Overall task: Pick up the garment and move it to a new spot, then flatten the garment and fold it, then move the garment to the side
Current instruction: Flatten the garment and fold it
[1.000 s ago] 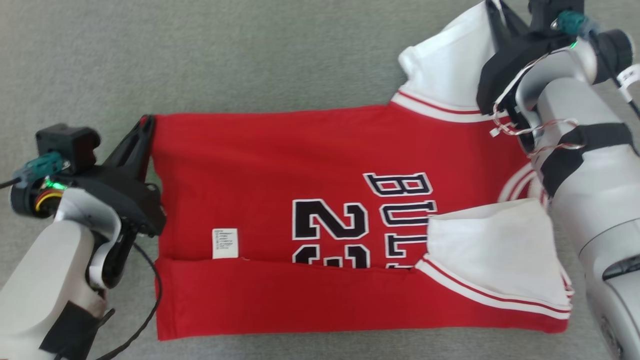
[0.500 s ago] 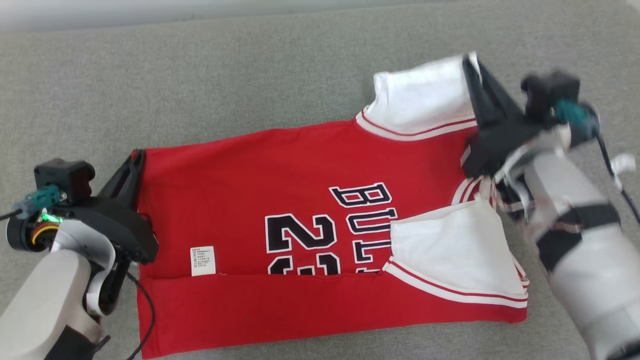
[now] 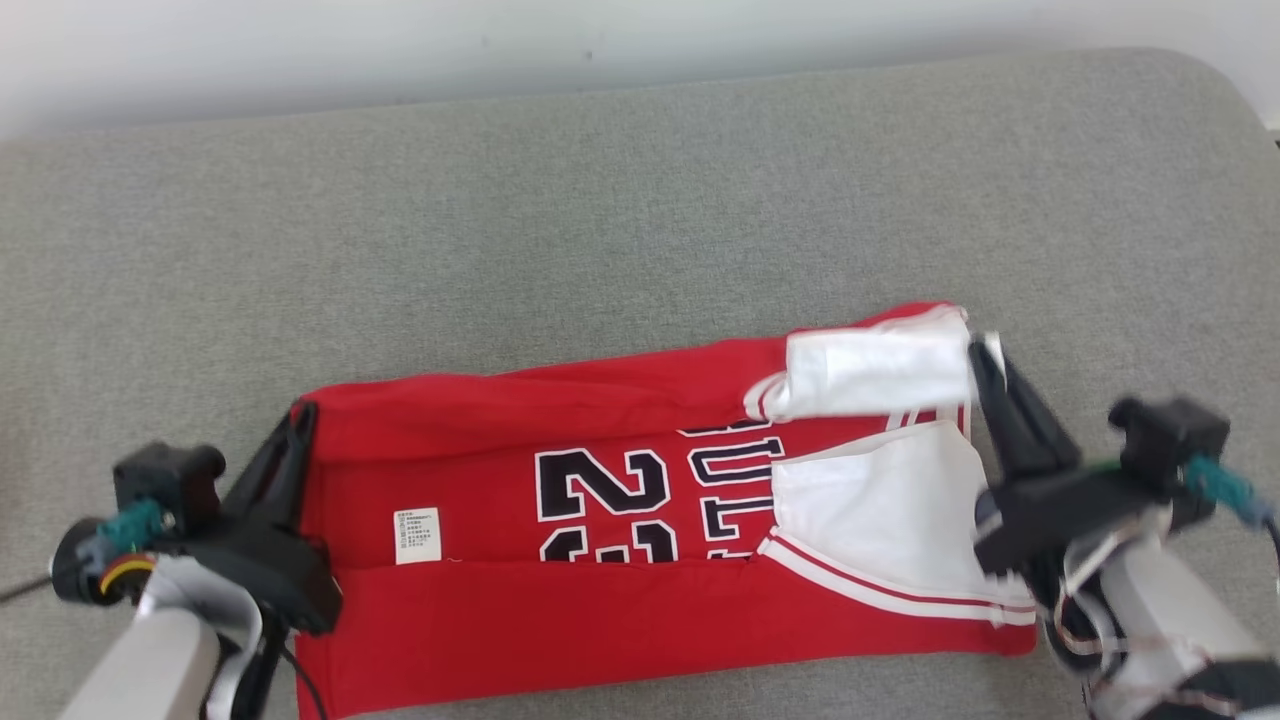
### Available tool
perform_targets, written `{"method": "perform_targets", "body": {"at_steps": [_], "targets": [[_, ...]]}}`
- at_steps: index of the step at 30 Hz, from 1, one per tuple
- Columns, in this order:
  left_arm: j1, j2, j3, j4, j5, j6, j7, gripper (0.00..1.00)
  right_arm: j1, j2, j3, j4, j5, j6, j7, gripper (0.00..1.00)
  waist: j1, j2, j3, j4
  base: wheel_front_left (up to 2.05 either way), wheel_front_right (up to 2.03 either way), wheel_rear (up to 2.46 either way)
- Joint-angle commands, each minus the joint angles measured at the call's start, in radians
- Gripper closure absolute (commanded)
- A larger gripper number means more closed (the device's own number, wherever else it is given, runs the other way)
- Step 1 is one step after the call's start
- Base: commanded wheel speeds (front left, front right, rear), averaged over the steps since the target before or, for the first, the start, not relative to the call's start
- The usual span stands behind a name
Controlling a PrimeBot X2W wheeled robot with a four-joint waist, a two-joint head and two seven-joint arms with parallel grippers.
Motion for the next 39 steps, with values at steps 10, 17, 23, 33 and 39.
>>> {"method": "perform_targets", "body": {"at_steps": [10,17,23,33,39], "targets": [[0.164,-0.042,-0.039,-0.070,0.042,0.057,-0.086,1.00,0.316,0.039,-0.171,-0.165,-0.039,-0.002,0.054,1.00,0.0002,0.0001,-0.022,0.045,0.00,0.00,0.00],[0.184,-0.068,-0.045,-0.030,0.070,0.070,-0.113,1.00,0.419,0.097,-0.247,-0.212,-0.086,-0.002,0.106,1.00,0.0002,0.0001,-0.039,0.056,0.00,0.00,0.00],[0.196,-0.088,-0.016,-0.028,0.115,0.083,-0.125,0.00,0.433,0.114,-0.279,-0.235,-0.108,-0.002,0.120,0.00,0.0002,0.0001,-0.067,0.057,0.00,0.00,0.00],[0.334,-0.143,0.183,-0.207,0.264,0.130,-0.124,0.00,0.371,0.081,-0.305,-0.229,-0.170,-0.003,0.191,0.00,0.0002,0.0001,-0.131,0.074,0.00,0.00,0.00],[0.419,-0.191,0.293,-0.303,0.367,0.146,-0.124,0.00,0.291,0.082,-0.319,-0.115,-0.221,-0.003,0.278,0.00,0.0002,0.0001,-0.152,0.107,0.00,0.00,0.00]]}}
